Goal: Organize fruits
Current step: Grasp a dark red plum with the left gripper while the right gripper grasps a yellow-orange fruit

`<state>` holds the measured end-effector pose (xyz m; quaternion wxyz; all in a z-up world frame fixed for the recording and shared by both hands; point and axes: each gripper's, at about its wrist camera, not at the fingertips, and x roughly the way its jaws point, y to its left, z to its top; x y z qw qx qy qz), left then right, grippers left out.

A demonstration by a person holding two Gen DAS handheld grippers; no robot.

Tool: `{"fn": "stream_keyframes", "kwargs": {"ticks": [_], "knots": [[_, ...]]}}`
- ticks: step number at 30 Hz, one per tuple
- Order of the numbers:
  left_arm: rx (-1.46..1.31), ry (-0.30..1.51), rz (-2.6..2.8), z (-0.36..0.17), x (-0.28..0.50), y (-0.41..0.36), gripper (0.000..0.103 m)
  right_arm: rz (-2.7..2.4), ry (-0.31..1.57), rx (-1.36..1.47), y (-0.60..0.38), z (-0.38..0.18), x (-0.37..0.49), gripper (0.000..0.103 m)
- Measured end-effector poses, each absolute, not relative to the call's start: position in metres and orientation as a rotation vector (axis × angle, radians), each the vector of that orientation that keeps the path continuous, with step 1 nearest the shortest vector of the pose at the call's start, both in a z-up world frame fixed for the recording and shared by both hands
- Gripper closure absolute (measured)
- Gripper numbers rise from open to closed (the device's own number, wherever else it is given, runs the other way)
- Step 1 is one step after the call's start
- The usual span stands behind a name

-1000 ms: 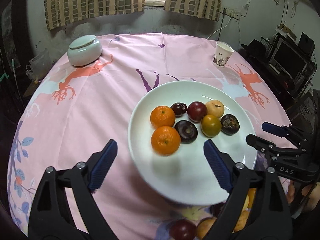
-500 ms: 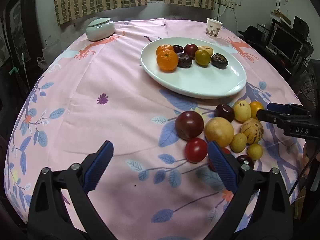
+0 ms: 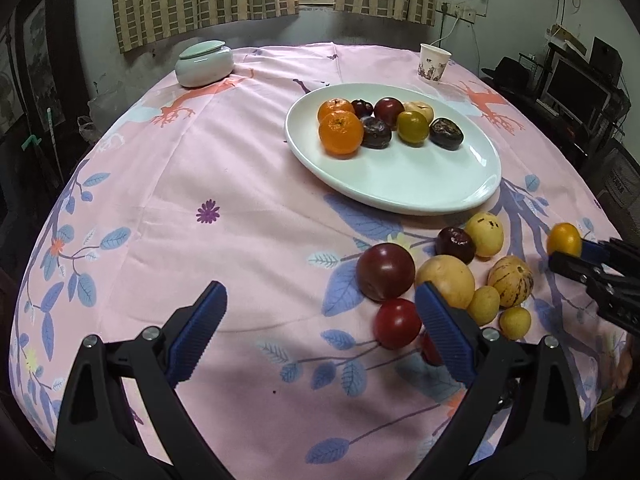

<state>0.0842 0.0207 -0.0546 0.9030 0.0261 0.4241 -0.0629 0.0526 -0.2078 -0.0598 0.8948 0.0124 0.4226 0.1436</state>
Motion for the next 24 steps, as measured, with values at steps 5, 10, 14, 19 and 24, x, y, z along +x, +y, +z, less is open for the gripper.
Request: {"fn": "stream_keyframes", "kwargs": {"ticks": [5,10,14,19,24], "knots": [[0.035,0.932,-0.134,-0.068,0.107,0.011,0.007,0.324,0.876,0.076,-0.214,-0.062,0.032,0.063],[-0.111,1.011,-0.266,-0.087,0.125,0.01,0.029,0.338,0.852,0.093,-0.214,-0.056,0.027,0.063],[-0.117,0.995,-0.302,-0.091,0.126,0.002,0.043,0.354,0.847,0.098,-0.209,-0.055,0.028,0.063],[-0.091,0.984,-0.333,-0.088,0.126,-0.01,0.064,0.356,0.851,0.108,-0.205,-0.056,0.028,0.063],[-0.078,0.967,-0.323,-0.082,0.117,-0.009,0.064,0.354,0.849,0.1,-0.203,-0.055,0.027,0.063]]}}
